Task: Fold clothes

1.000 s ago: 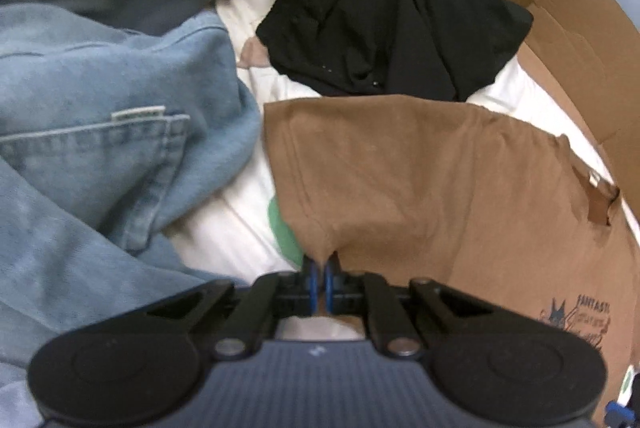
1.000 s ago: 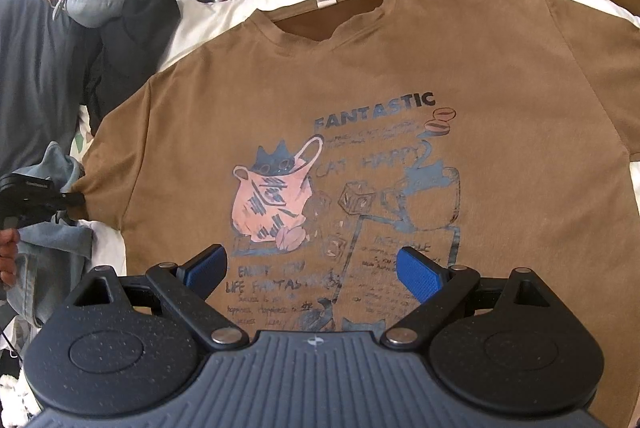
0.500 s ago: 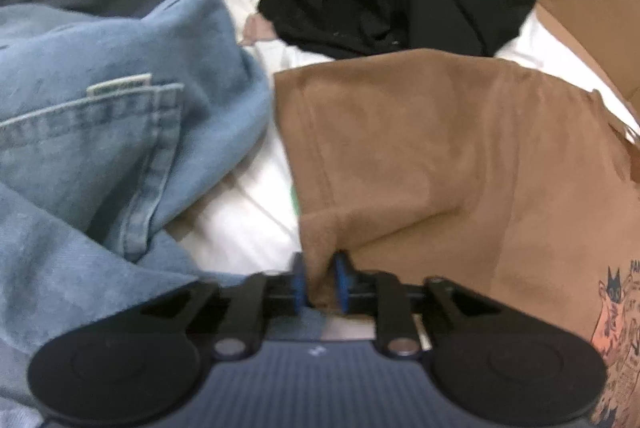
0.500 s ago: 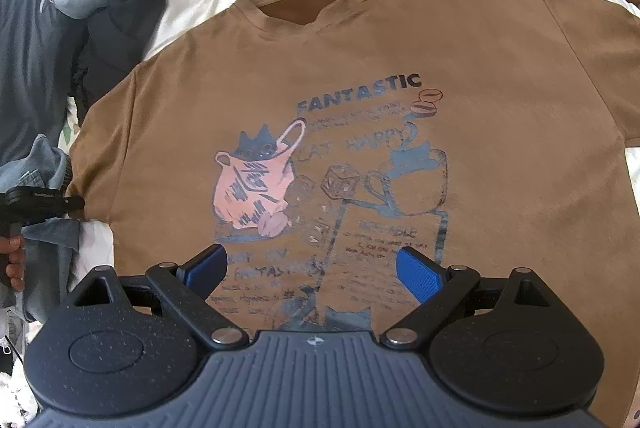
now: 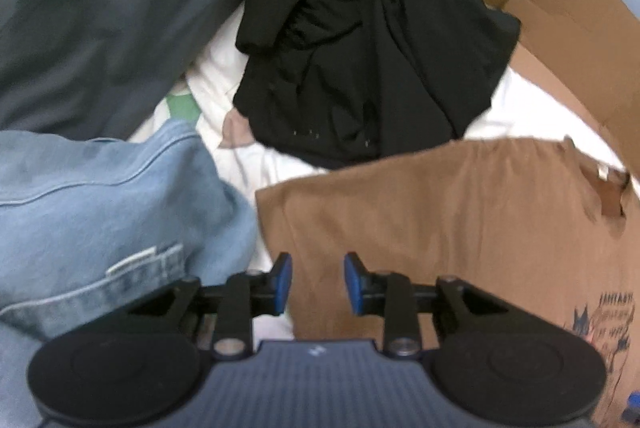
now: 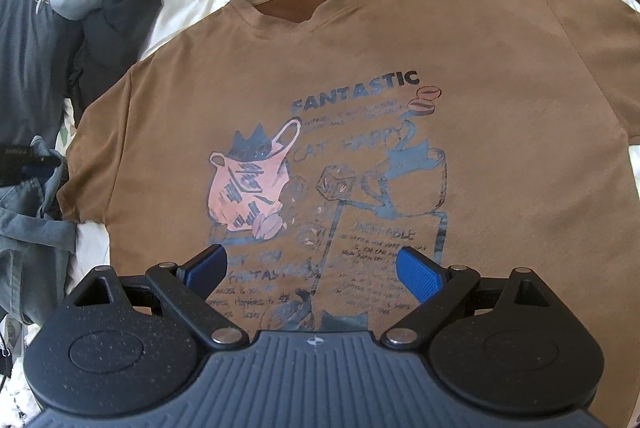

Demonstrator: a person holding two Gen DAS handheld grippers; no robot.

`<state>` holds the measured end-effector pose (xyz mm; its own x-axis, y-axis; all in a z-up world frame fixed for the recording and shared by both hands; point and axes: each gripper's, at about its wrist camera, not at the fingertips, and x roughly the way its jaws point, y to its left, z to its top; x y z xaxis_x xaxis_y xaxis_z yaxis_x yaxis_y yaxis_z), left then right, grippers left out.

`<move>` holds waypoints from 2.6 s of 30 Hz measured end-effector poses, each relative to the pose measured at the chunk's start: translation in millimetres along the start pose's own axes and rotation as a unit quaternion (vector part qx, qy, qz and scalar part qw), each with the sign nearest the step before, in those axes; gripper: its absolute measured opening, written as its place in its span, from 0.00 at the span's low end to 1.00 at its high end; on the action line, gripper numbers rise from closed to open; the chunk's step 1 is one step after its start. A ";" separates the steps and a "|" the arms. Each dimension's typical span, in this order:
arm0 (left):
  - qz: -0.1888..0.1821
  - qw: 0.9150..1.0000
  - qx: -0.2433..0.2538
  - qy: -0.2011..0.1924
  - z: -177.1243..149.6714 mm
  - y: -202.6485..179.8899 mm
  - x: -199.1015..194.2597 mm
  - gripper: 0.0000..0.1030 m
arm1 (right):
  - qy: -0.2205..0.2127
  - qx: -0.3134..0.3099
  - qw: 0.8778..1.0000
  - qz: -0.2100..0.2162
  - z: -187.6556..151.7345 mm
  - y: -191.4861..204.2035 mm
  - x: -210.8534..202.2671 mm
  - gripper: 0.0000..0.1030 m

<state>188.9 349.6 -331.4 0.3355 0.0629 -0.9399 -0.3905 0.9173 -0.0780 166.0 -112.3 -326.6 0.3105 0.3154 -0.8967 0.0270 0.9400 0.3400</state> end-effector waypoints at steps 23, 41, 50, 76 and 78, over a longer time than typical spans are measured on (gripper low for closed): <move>0.061 0.997 -0.004 -0.040 25.2 7.9 64.7 0.39 | 0.013 0.023 1.000 -0.013 -3.3 -10.2 18.8 0.92; 0.094 0.992 0.036 -0.074 32.3 15.5 48.0 0.17 | 0.012 0.023 1.000 -0.008 -4.3 -8.6 20.3 0.92; 0.037 0.994 0.044 -0.091 21.8 5.9 14.3 0.22 | 0.008 0.021 1.000 -0.007 -7.1 -6.3 18.7 0.92; 0.050 0.990 0.116 -0.061 -33.5 -17.0 14.1 0.42 | -0.024 0.020 0.999 -0.026 -8.2 -11.5 -18.6 0.92; 0.030 0.990 0.118 -0.066 -37.0 -21.6 7.6 0.42 | -0.025 0.020 0.999 -0.026 -9.7 -11.0 -20.4 0.92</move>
<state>168.2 315.7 -349.1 0.4339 0.1562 -0.8873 -0.2069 0.9758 0.0706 150.2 -127.8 -314.8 0.3539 0.2584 -0.8989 0.0820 0.9488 0.3051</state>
